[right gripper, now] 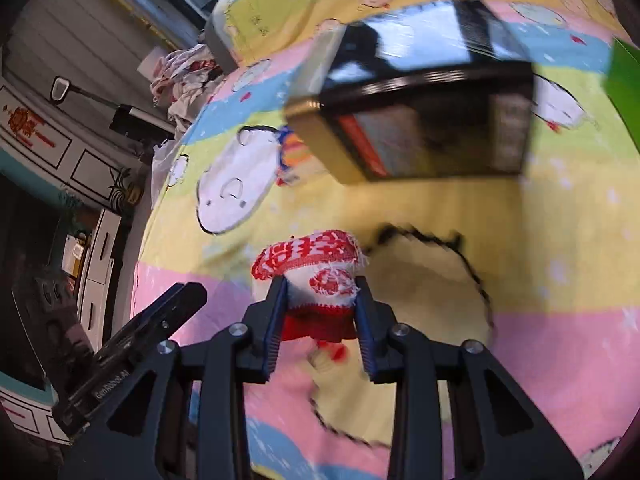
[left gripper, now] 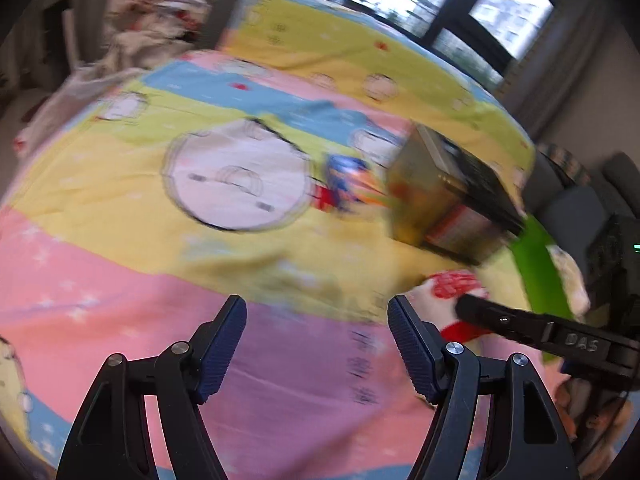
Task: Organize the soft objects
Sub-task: 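Close the right gripper on the knit sock and lift it, then hold the sock with the right gripper while the left gripper grasps it too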
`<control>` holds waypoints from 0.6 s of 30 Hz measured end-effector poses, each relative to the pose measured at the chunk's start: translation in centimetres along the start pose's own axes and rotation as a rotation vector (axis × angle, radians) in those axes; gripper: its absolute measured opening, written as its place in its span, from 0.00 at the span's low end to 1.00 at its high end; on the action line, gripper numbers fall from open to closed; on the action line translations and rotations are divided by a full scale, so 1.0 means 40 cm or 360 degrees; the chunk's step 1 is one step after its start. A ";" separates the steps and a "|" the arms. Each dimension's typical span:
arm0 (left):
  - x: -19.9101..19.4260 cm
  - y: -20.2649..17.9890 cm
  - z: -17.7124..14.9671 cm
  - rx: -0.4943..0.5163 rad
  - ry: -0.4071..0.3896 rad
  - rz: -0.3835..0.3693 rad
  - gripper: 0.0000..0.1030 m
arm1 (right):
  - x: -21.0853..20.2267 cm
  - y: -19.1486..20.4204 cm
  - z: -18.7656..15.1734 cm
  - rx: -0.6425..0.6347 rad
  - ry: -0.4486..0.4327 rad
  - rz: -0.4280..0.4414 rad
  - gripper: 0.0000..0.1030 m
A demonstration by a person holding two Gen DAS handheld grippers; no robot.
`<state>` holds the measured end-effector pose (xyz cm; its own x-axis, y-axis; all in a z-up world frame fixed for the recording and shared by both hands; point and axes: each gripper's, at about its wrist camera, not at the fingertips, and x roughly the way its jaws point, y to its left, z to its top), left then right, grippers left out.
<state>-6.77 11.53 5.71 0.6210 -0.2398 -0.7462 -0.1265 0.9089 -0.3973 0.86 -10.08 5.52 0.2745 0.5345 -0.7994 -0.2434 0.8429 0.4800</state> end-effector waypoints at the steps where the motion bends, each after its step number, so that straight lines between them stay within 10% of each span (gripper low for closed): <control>1: 0.006 -0.022 -0.008 0.0019 0.0025 -0.0052 0.72 | -0.005 -0.015 -0.009 0.0009 0.0008 -0.0004 0.32; 13: 0.108 -0.199 -0.075 0.0225 0.0239 -0.0181 0.64 | -0.051 -0.128 -0.014 0.0178 -0.0065 0.0069 0.57; 18: 0.149 -0.229 -0.077 0.0223 0.0283 -0.0203 0.39 | 0.000 -0.138 -0.006 0.0210 0.0013 0.0118 0.57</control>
<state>-4.32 0.74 3.25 0.4776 -0.4006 -0.7819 0.0602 0.9028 -0.4257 1.99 -14.74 2.80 0.2523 0.5956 -0.7626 -0.1383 0.8022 0.5808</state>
